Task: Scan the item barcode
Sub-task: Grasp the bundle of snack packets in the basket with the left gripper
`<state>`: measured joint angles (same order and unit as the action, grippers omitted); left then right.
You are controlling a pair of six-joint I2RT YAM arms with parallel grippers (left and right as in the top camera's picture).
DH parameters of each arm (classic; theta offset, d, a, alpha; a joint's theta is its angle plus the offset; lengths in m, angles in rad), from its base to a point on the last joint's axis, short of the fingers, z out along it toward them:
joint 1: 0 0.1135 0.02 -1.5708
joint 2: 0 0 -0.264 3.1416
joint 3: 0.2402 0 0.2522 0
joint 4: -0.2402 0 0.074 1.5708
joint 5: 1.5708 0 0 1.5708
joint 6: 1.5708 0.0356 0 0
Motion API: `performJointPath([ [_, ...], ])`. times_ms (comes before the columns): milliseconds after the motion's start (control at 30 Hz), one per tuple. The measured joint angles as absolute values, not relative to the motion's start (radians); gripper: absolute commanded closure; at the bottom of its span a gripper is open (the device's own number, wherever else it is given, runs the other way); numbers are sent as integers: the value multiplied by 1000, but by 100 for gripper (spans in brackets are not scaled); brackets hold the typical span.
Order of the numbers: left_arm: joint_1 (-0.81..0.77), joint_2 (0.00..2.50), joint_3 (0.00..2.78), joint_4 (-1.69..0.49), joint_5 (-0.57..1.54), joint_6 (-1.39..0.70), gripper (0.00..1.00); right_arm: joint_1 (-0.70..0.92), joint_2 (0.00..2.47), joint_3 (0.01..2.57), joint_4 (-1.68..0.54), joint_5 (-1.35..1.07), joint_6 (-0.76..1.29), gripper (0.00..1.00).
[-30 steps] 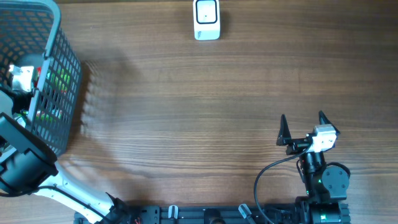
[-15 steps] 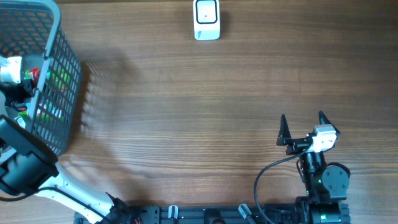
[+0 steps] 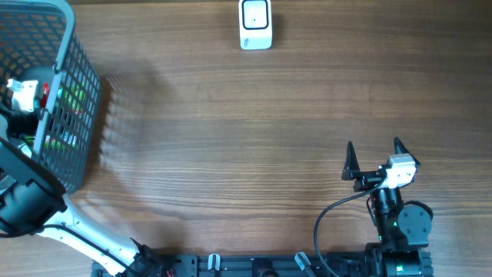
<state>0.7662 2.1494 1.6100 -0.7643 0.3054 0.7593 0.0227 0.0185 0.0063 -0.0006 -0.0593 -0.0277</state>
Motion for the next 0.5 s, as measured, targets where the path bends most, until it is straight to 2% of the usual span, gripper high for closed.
performJointPath([
  [500,789,2179,1651,-756,356,758,0,23,19,6,-1,-59,-28,0],
])
